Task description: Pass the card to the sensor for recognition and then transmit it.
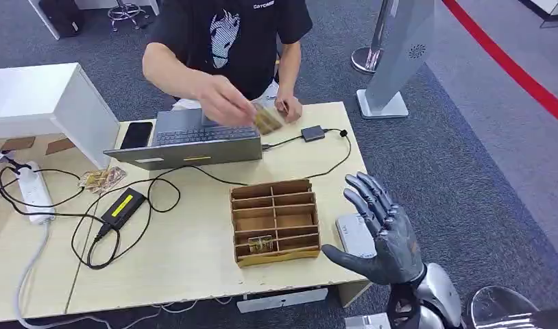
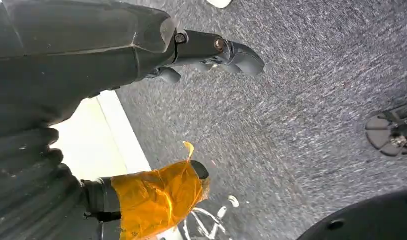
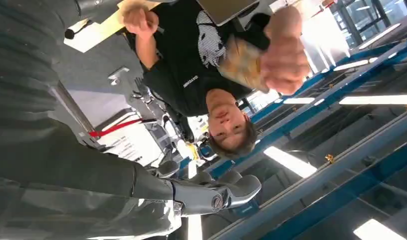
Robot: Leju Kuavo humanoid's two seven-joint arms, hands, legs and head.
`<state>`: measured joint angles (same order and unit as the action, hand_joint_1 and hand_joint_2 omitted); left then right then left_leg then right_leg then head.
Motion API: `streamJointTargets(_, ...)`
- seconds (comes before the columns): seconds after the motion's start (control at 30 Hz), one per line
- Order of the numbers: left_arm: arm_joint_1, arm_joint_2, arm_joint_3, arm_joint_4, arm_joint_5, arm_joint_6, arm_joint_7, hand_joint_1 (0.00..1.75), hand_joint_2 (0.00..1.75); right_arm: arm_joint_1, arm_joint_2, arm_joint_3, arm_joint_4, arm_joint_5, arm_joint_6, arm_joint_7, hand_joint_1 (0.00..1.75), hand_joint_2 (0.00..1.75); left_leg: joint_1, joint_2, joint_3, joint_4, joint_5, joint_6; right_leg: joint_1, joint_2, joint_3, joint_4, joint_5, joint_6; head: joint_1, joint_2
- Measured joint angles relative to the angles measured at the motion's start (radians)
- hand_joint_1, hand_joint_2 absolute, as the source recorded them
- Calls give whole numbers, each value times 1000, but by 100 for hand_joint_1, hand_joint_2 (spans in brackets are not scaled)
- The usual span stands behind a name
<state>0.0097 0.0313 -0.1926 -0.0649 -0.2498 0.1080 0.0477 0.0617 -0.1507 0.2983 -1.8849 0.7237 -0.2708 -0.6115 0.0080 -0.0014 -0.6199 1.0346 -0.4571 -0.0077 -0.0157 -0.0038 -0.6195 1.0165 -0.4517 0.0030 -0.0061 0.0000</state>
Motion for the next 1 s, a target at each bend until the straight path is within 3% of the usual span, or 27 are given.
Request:
streamJointTargets(0.57,-3,-6,1,0,177,24,21,0,175,0,3,0,0,1,1,4,0,175,0,0,0,0,0,0,0,0,0,0,0,0,0,0)
streamJointTargets(1.0,-15,-7,1,0,229,31,24,0,175,0,8,0,0,5,1,5,0,175,0,0,0,0,0,0,0,0,1,0,0,0,0,0)
